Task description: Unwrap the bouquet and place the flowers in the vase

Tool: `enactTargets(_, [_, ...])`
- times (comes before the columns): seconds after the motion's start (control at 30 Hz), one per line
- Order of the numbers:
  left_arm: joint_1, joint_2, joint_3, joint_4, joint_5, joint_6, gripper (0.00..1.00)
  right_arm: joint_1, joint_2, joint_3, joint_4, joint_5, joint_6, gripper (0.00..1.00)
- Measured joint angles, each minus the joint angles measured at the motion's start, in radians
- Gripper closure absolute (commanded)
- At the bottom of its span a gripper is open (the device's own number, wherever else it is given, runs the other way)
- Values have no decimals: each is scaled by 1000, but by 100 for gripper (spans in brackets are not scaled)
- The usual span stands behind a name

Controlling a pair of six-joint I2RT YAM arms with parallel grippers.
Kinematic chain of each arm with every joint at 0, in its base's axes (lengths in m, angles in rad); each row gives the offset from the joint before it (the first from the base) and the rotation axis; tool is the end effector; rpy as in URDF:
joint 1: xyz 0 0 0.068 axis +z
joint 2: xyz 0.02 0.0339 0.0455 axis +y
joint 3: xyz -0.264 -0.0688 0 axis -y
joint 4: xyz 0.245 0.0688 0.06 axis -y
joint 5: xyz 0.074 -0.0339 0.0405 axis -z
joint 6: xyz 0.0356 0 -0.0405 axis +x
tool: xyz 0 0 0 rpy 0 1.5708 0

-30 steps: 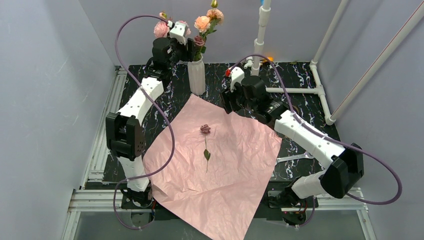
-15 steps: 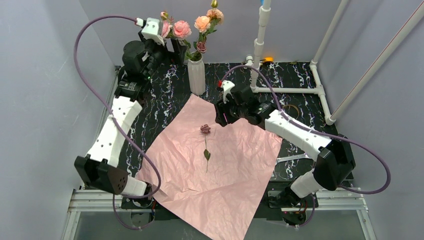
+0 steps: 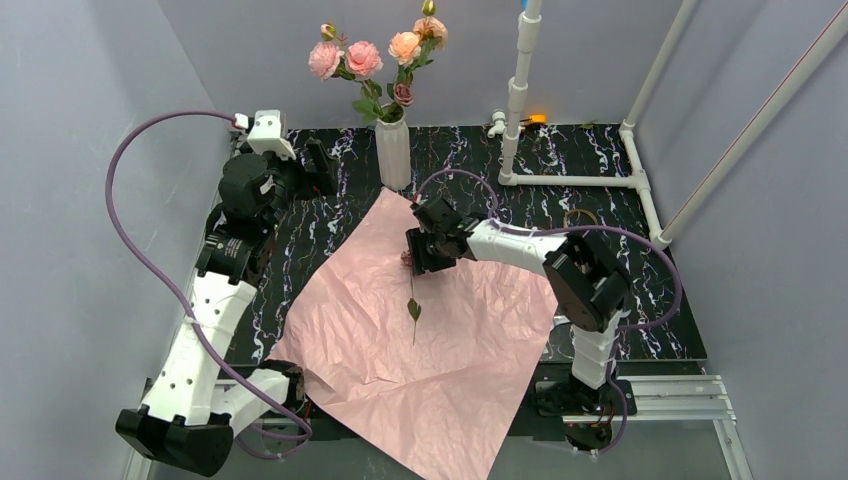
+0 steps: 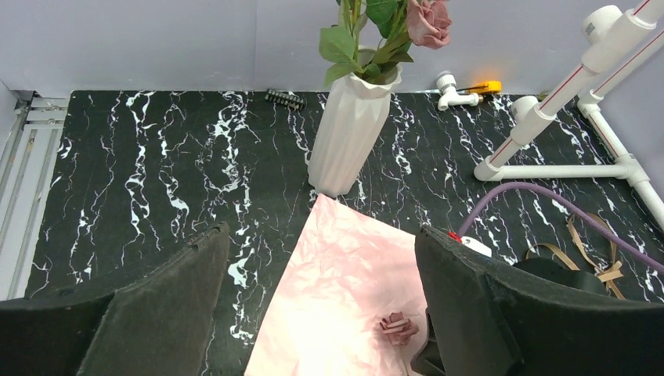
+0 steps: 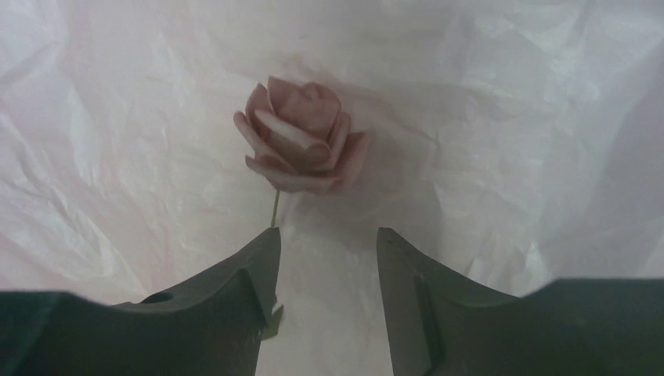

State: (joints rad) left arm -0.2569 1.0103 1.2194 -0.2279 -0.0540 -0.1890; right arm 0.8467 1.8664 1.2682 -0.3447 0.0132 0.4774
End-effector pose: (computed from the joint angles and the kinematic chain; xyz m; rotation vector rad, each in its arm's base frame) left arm 0.2098 -0.0531 0.4446 0.0119 1.5978 -0.3045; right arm 0.2637 0.2975 0.1890 -0.4706 2.5499 0.5041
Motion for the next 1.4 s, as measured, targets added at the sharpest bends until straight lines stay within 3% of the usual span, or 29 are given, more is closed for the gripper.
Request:
enactTargets(0.17, [6, -12, -42, 0, -17, -6, 12, 11, 100, 76, 20, -29, 54, 48])
enactTargets(0.27, [7, -12, -48, 0, -19, -6, 12, 14, 118, 100, 29, -36, 66, 56])
enactTargets(0.57, [12, -11, -50, 3, -35, -6, 12, 19, 145, 123, 40, -50, 94, 99])
enactTargets(0.83, [12, 9, -50, 2, -40, -5, 10, 17, 125, 145, 28, -58, 87, 99])
enactTargets(0.9, [13, 20, -50, -5, -40, -6, 3, 12, 96, 163, 24, -55, 69, 99])
enactTargets(1.07, [27, 51, -46, -32, -40, -14, 2, -1, -9, 253, 49, -31, -15, 99])
enactTargets(1.4, [72, 142, 10, -79, -5, -67, 2, -34, -135, 426, 483, 84, -343, 99])
